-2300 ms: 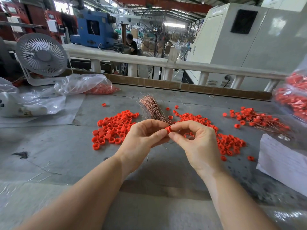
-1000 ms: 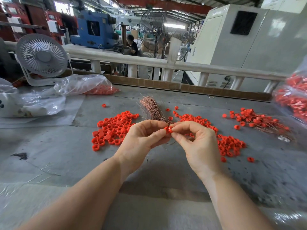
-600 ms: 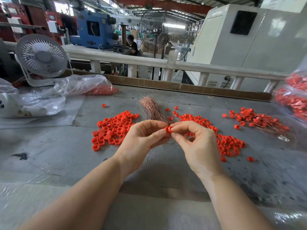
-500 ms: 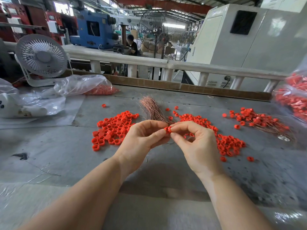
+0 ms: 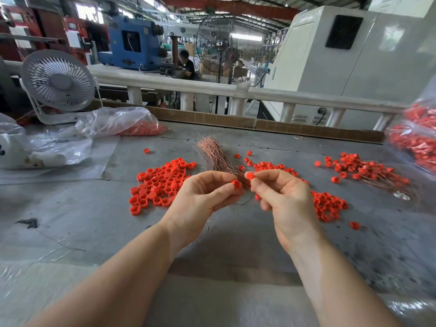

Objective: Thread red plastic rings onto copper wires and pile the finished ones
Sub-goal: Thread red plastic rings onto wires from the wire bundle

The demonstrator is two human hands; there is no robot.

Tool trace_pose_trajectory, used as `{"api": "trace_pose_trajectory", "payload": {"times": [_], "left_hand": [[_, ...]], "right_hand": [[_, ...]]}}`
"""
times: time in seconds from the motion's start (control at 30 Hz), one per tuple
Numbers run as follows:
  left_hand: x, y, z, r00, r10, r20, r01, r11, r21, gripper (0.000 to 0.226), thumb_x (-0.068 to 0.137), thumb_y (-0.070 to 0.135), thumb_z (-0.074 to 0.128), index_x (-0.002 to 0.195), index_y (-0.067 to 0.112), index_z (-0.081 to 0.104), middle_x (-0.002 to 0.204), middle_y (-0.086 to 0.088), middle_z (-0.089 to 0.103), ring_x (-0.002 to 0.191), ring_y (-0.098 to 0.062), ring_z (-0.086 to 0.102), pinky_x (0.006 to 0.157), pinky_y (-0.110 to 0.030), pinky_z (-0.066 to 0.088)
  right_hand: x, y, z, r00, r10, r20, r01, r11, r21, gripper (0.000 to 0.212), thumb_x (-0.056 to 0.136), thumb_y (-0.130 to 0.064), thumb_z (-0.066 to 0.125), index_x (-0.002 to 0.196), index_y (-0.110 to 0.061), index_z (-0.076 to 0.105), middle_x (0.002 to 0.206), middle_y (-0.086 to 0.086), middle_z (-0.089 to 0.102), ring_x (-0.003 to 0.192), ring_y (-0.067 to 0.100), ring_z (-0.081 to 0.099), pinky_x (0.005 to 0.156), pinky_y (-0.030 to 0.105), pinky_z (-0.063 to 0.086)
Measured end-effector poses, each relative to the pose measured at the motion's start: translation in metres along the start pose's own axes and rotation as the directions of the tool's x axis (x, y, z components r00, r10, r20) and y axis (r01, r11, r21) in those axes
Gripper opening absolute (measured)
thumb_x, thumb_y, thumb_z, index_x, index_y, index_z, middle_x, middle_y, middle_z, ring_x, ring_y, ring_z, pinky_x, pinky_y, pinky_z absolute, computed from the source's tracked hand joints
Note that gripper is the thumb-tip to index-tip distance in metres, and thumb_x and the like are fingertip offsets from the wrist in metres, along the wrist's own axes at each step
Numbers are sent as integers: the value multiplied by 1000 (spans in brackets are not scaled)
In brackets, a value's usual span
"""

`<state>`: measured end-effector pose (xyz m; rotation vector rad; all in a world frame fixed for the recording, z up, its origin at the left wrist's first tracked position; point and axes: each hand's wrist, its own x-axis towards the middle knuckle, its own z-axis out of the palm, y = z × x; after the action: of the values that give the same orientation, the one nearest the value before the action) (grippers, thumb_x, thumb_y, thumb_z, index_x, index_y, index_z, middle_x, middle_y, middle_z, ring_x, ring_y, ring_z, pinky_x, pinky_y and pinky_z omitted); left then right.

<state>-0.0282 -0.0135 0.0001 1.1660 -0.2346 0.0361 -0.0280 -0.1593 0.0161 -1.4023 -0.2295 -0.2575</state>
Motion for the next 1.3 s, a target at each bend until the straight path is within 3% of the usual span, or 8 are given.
{"api": "trace_pose_trajectory", "payload": {"times": [0.17,0.47,0.57,0.67,0.83,1.03,1.3], "left_hand": [[0,0,0,1000,-4,3,4,1000,-6,21,67,12,66,87,5,66,77,-7,70,76,-18,68,75,-27,56],[0,1,0,1000,0,8,0,1000,-28,21,66,12,67,85,6,66,76,-8,71,76,-18,69,74,-26,56],[-1,1,1,1000,2,5,-2,1000,-32,22,66,11,65,87,5,65,76,-6,71,75,-17,69,71,-24,56],[0,2,1,1000,7,-3,-8,999,-38,25,66,11,65,90,5,64,77,-7,71,76,-17,68,72,-25,56],[0,3,0,1000,25,-8,-25,999,-33,26,66,12,66,91,5,64,77,-7,71,73,-18,69,71,-25,57],[0,3,-2,998,58,-4,-58,998,-2,25,68,13,67,92,7,63,79,-8,72,72,-18,69,67,-24,55],[-1,2,-2,996,87,9,-87,995,39,26,68,14,67,93,9,63,80,-7,73,73,-19,70,68,-24,55]], "right_hand": [[0,-3,-1,981,185,53,-193,946,262,6,67,-10,65,71,-14,67,81,3,72,59,5,55,42,13,35],[0,-4,-2,969,224,107,-247,914,323,10,68,-13,62,65,-16,72,82,1,72,60,3,57,42,13,36],[-1,-1,-2,987,147,65,-158,963,219,8,72,-8,64,72,-15,67,74,-1,68,59,6,53,43,14,36],[0,2,-1,1000,-29,1,29,999,-36,21,80,-1,65,71,-20,67,61,-7,61,53,9,43,47,16,36],[0,4,1,958,-280,59,283,898,-336,24,81,-4,68,74,-26,66,65,-16,63,60,3,54,60,18,39],[-4,5,4,904,-407,129,416,774,-477,20,79,0,69,78,-19,66,80,-7,67,78,6,61,68,9,39],[-4,7,4,873,-454,179,478,721,-502,10,79,-3,66,78,-13,67,81,-3,66,80,4,59,68,6,37]]}}
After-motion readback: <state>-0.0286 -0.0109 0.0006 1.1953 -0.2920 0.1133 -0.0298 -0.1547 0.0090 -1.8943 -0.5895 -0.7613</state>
